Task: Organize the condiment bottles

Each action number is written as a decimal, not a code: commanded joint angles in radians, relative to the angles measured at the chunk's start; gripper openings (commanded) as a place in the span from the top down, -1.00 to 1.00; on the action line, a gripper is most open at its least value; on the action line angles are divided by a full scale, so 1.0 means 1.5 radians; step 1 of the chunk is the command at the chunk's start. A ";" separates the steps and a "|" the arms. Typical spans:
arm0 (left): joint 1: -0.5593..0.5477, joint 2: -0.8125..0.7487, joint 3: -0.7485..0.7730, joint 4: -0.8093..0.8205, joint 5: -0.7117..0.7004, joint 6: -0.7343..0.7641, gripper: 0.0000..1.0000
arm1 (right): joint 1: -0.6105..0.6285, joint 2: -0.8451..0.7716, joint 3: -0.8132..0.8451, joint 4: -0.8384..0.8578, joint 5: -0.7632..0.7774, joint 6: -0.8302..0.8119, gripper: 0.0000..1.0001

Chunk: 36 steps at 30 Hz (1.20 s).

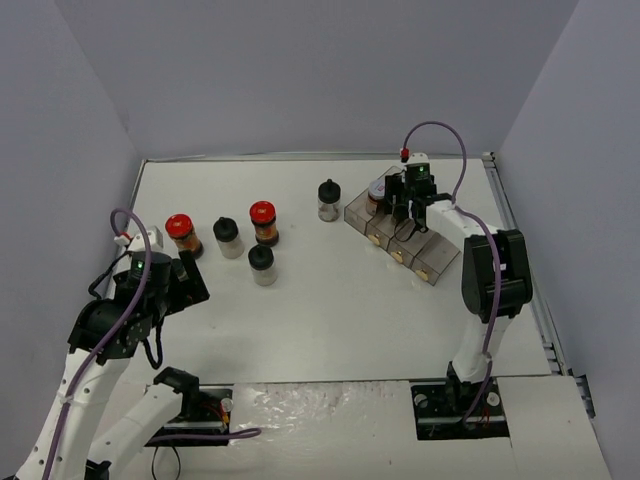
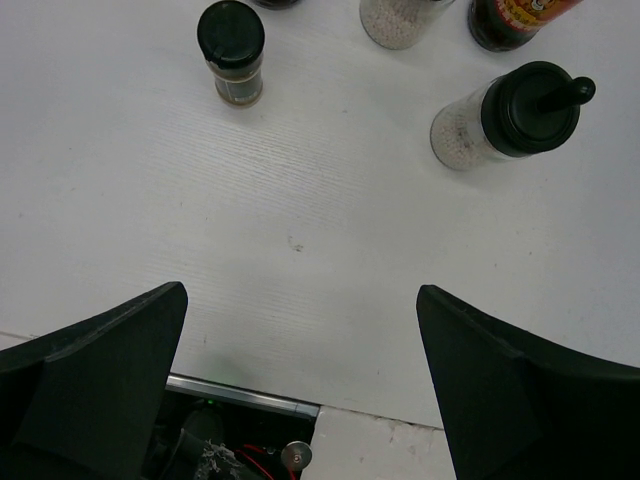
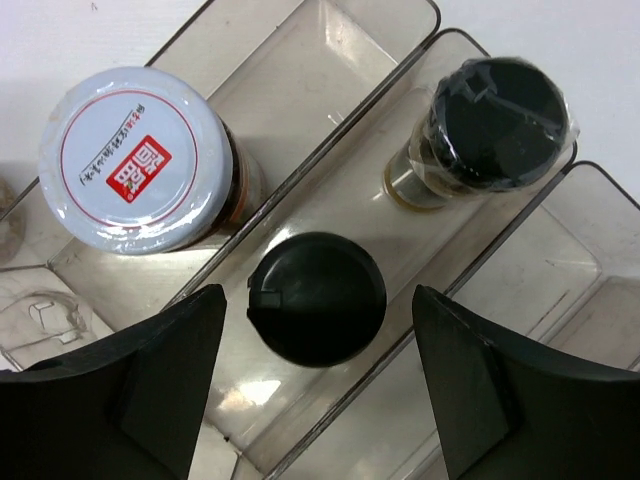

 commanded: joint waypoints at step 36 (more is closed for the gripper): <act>0.273 0.338 -0.064 0.386 0.088 0.204 -0.87 | 0.047 -0.614 -0.124 -0.153 -0.239 -0.013 -1.00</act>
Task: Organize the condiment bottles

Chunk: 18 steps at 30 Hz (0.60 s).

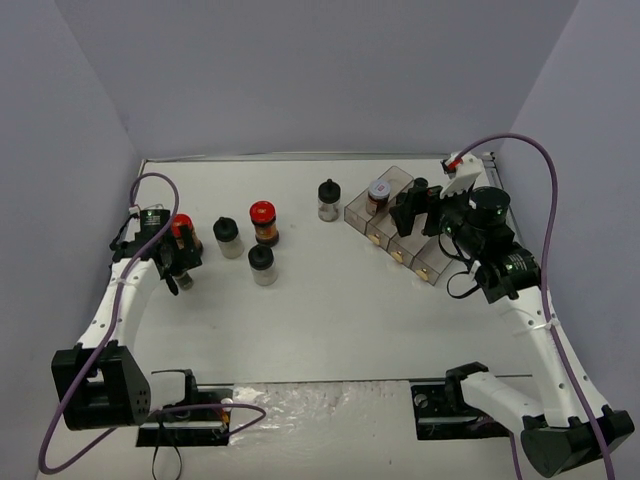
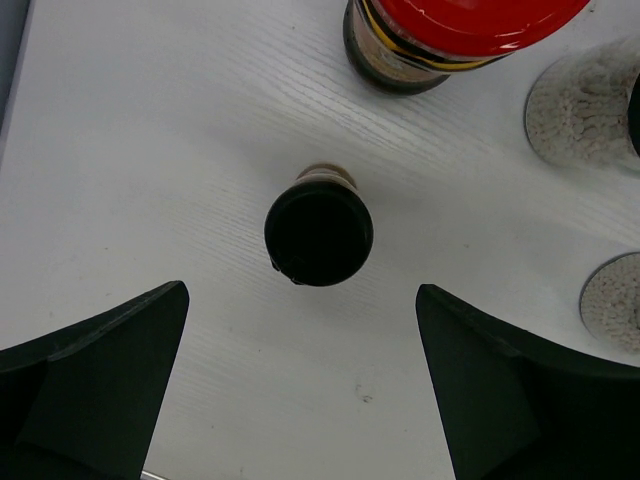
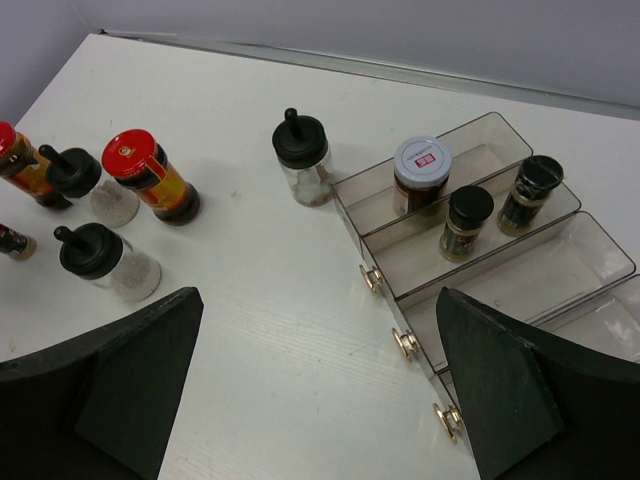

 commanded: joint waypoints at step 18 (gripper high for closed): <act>0.022 0.056 -0.009 0.138 0.033 0.048 -0.45 | -0.004 -0.018 -0.014 0.023 -0.040 -0.019 -1.00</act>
